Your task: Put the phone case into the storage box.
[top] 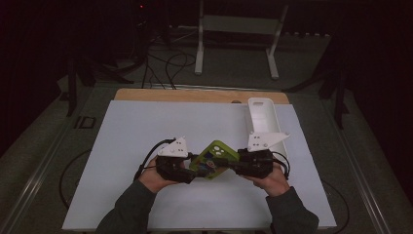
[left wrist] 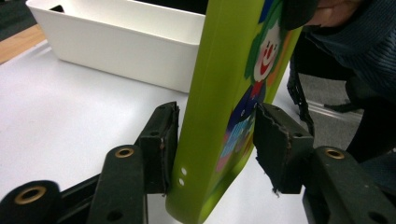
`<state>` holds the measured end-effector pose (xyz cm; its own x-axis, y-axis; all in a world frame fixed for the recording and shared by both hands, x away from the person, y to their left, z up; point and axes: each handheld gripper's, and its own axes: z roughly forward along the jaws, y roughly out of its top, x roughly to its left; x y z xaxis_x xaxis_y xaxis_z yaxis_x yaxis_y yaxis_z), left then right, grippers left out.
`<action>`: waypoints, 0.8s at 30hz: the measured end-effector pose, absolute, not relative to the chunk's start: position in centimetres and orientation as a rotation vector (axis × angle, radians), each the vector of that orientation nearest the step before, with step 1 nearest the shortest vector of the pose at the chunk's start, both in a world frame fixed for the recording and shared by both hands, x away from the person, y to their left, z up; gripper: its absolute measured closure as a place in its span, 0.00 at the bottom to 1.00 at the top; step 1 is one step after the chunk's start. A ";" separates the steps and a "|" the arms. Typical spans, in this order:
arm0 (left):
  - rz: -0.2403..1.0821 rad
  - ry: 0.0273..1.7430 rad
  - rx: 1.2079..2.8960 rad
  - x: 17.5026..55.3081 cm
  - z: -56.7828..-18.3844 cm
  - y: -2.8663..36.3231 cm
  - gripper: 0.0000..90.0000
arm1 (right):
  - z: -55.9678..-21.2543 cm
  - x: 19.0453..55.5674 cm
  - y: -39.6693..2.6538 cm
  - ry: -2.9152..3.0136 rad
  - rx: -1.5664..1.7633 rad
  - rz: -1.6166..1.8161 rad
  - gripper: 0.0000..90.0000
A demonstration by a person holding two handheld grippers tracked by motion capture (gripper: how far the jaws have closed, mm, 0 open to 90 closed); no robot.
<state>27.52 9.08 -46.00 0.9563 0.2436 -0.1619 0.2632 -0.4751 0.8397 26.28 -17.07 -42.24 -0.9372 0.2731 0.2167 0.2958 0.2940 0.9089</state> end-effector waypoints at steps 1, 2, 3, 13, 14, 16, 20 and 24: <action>-0.022 0.357 2.087 27.5 -46.0 9.1 0.59 | -42.3 26.3 -17.1 -2.510 -0.555 -1.774 0.98; -0.021 0.356 2.088 27.5 -46.0 9.1 0.60 | -42.3 26.3 -17.1 -2.511 -0.558 -1.779 0.98; -0.026 0.355 2.088 27.5 -46.0 9.1 0.62 | -42.3 26.3 -17.2 -2.508 -0.564 -1.782 0.98; -0.068 0.318 2.090 27.1 -46.3 9.1 0.78 | -42.3 26.6 -17.6 -2.481 -0.571 -1.820 0.97; -0.075 0.316 2.087 27.1 -46.3 9.1 0.81 | -42.3 26.6 -17.6 -2.482 -0.563 -1.824 0.96; -0.092 0.311 2.070 27.1 -46.4 9.3 0.82 | -42.3 26.6 -17.7 -2.479 -0.562 -1.825 0.95; -0.096 0.311 2.059 27.1 -46.4 9.4 0.85 | -42.3 26.6 -17.7 -2.488 -0.554 -1.843 0.89; -0.082 0.318 2.058 26.9 -46.6 9.4 0.86 | -42.4 26.6 -17.6 -2.490 -0.575 -1.840 0.83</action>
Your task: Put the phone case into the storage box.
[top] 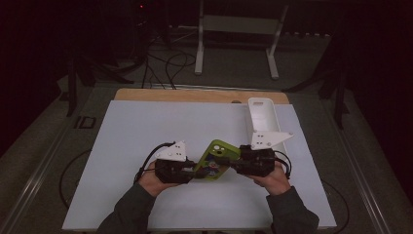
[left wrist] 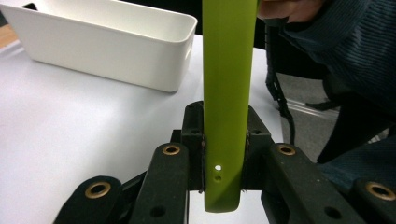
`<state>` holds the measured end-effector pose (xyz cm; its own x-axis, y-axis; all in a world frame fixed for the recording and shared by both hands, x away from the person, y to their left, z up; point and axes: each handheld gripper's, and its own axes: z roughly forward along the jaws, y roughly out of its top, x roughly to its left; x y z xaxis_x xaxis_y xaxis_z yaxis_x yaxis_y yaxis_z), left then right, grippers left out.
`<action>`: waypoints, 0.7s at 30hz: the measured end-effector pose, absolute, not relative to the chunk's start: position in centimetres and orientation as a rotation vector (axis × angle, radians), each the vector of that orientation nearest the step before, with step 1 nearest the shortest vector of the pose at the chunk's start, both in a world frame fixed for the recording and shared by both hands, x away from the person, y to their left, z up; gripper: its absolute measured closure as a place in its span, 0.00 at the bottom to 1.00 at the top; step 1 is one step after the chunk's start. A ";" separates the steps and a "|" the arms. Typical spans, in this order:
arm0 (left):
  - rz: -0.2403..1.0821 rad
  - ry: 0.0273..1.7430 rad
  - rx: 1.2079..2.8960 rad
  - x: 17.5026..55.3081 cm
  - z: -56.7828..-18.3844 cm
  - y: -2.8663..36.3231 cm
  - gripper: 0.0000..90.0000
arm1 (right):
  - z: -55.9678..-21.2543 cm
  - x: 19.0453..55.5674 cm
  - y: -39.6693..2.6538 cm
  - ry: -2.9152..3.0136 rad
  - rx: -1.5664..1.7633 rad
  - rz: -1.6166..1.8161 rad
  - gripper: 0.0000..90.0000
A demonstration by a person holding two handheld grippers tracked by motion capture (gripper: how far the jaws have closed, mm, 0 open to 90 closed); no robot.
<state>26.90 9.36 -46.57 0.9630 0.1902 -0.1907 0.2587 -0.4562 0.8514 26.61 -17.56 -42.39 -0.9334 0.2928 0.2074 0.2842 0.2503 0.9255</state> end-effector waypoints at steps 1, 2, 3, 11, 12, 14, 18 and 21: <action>-0.056 0.324 2.064 26.7 -46.7 9.3 0.86 | -42.5 26.6 -17.5 2.483 0.589 1.815 0.78; -0.049 0.328 2.065 26.7 -46.7 9.3 0.86 | -42.5 26.6 -17.4 2.486 0.590 1.800 0.76; -0.049 0.328 2.065 26.7 -46.7 9.3 0.86 | -42.5 26.6 -17.4 2.486 0.590 1.800 0.76; -0.006 0.355 2.056 26.6 -46.7 9.5 0.86 | -43.0 26.7 -17.4 2.479 0.654 1.731 0.64; -0.002 0.362 2.055 26.6 -46.7 9.5 0.86 | -43.3 26.8 -17.4 2.475 0.679 1.712 0.56; -0.002 0.362 2.055 26.6 -46.7 9.5 0.86 | -43.3 26.8 -17.4 2.472 0.689 1.714 0.56; 0.026 0.386 2.044 26.8 -46.6 9.7 0.86 | -43.3 26.9 -17.7 2.464 0.727 1.722 0.47; 0.041 0.401 2.041 26.8 -46.6 9.8 0.86 | -43.4 26.9 -17.9 2.449 0.751 1.718 0.42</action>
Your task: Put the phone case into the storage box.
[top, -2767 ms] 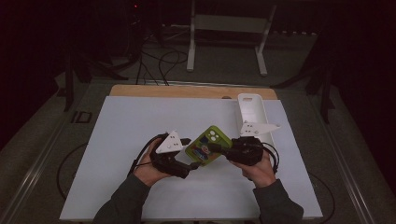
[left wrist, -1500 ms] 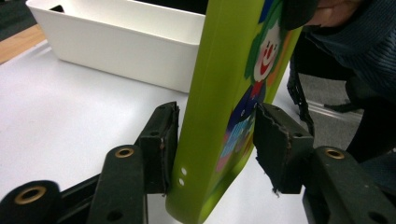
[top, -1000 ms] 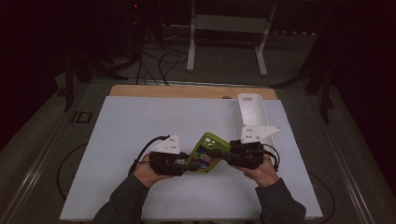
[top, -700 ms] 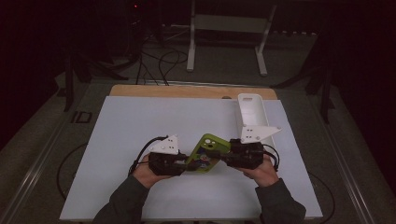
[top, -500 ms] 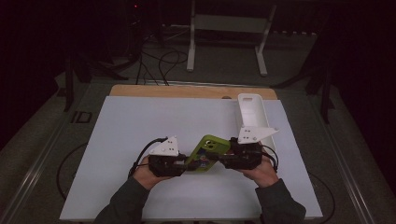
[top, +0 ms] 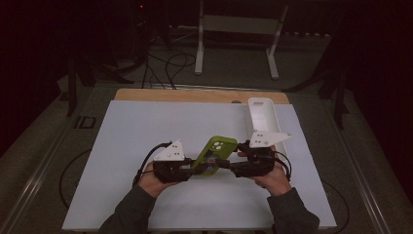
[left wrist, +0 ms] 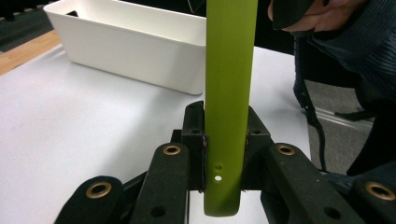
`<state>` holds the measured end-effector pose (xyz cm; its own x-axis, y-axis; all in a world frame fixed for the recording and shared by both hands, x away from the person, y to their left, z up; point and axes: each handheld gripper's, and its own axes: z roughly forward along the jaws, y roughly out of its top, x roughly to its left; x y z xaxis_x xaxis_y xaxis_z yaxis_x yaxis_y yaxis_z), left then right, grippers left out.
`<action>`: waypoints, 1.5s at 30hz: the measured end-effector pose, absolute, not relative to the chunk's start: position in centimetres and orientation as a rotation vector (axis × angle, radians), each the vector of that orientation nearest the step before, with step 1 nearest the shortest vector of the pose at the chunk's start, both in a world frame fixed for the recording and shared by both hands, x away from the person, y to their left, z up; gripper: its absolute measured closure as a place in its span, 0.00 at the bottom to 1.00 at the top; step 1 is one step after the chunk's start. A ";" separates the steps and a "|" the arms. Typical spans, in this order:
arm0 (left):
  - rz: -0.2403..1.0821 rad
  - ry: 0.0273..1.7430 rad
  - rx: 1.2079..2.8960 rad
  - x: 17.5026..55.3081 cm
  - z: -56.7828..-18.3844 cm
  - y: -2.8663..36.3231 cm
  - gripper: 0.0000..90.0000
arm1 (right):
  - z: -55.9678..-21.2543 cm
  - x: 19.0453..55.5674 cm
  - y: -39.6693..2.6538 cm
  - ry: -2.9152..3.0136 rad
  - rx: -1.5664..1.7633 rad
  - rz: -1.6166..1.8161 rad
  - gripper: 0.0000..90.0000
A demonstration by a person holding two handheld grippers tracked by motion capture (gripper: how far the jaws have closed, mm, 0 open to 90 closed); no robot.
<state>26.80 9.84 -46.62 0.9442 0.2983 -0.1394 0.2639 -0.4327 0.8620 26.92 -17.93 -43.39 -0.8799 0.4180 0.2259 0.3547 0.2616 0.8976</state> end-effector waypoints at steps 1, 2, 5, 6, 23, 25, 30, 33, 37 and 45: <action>0.041 0.401 2.041 26.8 -46.6 9.8 0.86 | -43.4 27.0 -18.0 2.443 0.759 1.719 0.40; 0.057 0.410 2.037 26.8 -46.6 9.9 0.86 | -43.4 27.0 -18.1 2.437 0.774 1.719 0.38; 0.068 0.422 2.028 26.8 -46.5 10.1 0.86 | -43.5 27.0 -18.2 2.428 0.787 1.715 0.36; 0.087 0.434 2.022 26.7 -46.5 10.1 0.86 | -43.5 27.0 -18.3 2.418 0.802 1.714 0.34; 0.192 0.519 1.994 26.7 -46.1 10.4 0.86 | -43.3 26.9 -18.4 2.337 0.903 1.665 0.14; 0.205 0.531 1.998 26.7 -46.1 10.4 0.86 | -43.3 26.9 -18.4 2.329 0.910 1.655 0.13; 0.254 0.559 1.986 26.6 -46.0 10.5 0.86 | -43.4 27.0 -18.5 2.312 0.949 1.650 0.12; 0.261 0.569 1.979 26.6 -45.9 10.5 0.86 | -43.4 27.0 -18.5 2.306 0.967 1.656 0.12; 0.294 0.592 1.966 26.5 -45.8 10.6 0.86 | -43.5 27.0 -18.6 2.285 0.990 1.670 0.11; 0.343 0.611 1.957 26.3 -45.6 10.4 0.86 | -43.2 27.0 -18.6 2.235 1.044 1.681 0.11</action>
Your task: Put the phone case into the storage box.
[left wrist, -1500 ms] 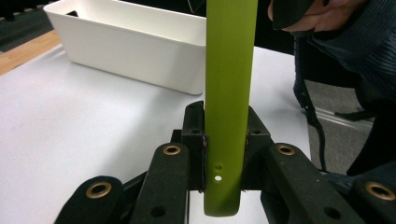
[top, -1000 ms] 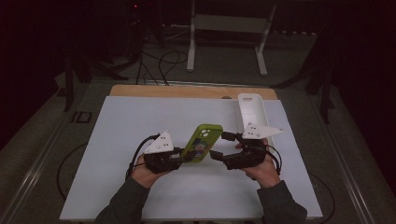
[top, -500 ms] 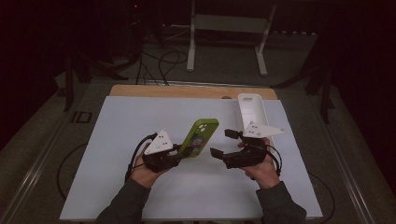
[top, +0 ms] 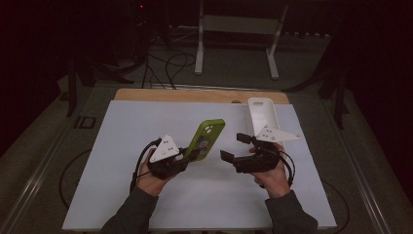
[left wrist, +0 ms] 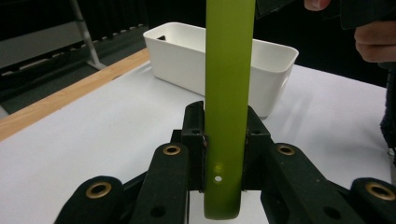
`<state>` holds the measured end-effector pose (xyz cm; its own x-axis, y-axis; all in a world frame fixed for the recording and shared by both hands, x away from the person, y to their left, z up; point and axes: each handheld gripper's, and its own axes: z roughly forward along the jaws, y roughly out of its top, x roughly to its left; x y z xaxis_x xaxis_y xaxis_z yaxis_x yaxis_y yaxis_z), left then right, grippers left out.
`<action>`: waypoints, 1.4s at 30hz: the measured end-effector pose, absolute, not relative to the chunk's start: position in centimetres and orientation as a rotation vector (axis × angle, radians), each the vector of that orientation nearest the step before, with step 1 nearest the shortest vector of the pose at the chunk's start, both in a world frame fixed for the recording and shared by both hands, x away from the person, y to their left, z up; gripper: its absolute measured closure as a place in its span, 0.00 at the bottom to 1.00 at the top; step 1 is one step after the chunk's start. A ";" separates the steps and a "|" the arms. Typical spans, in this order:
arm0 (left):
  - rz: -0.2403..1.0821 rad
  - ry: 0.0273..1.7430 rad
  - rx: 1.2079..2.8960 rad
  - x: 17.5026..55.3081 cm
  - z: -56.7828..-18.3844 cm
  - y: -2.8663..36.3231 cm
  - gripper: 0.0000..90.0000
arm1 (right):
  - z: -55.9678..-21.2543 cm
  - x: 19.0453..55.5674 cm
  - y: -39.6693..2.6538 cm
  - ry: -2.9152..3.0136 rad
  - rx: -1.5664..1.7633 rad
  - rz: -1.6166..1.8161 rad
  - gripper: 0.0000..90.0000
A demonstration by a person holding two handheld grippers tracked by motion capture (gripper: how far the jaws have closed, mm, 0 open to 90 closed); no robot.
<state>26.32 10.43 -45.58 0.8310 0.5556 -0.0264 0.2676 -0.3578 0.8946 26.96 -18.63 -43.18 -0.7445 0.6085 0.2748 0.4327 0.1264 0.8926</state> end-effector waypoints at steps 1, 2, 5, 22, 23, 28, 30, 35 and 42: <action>0.353 0.614 1.959 26.3 -45.6 10.3 0.86 | -43.1 26.9 -18.5 2.225 1.049 1.672 0.11; 0.353 0.614 1.959 26.3 -45.6 10.3 0.86 | -43.1 26.9 -18.4 2.223 1.053 1.668 0.11; 0.383 0.622 1.966 26.2 -45.5 10.1 0.86 | -42.9 26.9 -18.2 2.208 1.065 1.670 0.11; 0.469 0.662 1.949 26.0 -45.6 9.6 0.86 | -42.1 26.9 -17.7 2.119 1.129 1.715 0.12; 0.477 0.667 1.947 26.0 -45.7 9.5 0.86 | -42.0 26.9 -17.7 2.113 1.125 1.716 0.11; 0.491 0.675 1.945 25.9 -45.8 9.3 0.86 | -41.8 26.9 -17.4 2.093 1.124 1.730 0.11; 0.508 0.677 1.947 25.8 -45.8 9.2 0.86 | -41.7 26.9 -17.2 2.090 1.129 1.740 0.11; 0.510 0.681 1.942 25.9 -45.9 9.1 0.86 | -41.7 26.9 -17.0 2.083 1.132 1.741 0.11; 0.533 0.703 1.932 25.8 -46.1 8.7 0.86 | -41.2 27.3 -16.1 2.051 1.161 1.781 0.12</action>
<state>25.82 8.72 -46.13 0.7368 0.6728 0.0665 0.2457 -0.3581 0.9008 27.25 -16.12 -41.22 -0.6760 0.6536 0.3404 0.4287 -0.0269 0.9030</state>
